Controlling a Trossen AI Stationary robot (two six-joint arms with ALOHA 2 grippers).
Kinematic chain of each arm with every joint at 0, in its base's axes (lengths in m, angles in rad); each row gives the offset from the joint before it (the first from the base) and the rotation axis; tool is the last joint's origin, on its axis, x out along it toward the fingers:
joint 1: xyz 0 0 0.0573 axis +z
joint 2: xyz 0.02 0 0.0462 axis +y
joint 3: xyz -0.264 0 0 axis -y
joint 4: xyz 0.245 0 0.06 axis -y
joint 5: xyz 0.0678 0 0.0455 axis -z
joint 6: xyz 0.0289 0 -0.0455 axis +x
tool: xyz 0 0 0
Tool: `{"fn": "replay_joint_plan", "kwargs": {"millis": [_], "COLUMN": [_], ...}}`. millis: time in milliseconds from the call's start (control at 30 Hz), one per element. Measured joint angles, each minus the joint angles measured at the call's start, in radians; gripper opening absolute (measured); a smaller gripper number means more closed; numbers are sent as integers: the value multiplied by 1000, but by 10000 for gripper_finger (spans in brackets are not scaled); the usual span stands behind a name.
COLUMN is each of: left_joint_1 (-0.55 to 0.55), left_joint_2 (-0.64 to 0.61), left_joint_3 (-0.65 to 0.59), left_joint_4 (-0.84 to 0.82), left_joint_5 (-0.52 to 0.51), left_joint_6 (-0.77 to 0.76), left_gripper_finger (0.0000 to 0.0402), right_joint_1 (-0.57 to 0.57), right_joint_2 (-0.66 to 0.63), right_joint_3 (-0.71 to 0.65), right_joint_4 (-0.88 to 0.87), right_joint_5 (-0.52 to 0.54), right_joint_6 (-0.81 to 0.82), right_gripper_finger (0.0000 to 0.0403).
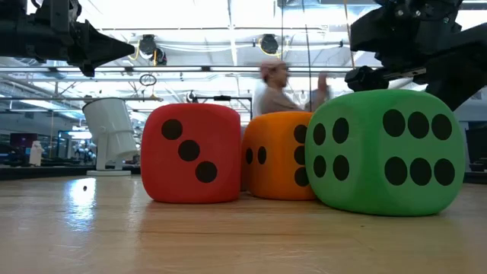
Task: Pick & Place Dice
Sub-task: Put the bottom large purple dice into the green container
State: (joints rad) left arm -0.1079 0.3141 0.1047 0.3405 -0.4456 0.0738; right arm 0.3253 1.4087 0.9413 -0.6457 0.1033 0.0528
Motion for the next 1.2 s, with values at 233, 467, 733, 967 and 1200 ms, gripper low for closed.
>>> {"fn": "replay_joint_plan", "kwargs": {"millis": [233, 467, 733, 967, 1200], "left_joint_1": [0, 0, 0, 0, 0], "left_joint_2": [0, 0, 0, 0, 0], "left_joint_3": [0, 0, 0, 0, 0], "left_joint_4": [-7, -7, -10, -17, -16], "left_joint_5": [0, -3, -2, -2, -1], "left_joint_6": [-1, 0, 0, 0, 0], "left_gripper_finger": [6, 6, 6, 6, 6], "right_joint_1": [57, 99, 60, 47, 47], "right_joint_2": [-29, -46, -26, -28, -28], "right_joint_3": [0, 36, 8, -62, -114], "right_joint_4": [46, 60, 32, 120, 192], "right_joint_5": [-7, 75, 55, 2, 0], "right_joint_6": [17, -27, -32, -45, -38], "right_gripper_finger": [400, 400, 400, 400, 400]}}
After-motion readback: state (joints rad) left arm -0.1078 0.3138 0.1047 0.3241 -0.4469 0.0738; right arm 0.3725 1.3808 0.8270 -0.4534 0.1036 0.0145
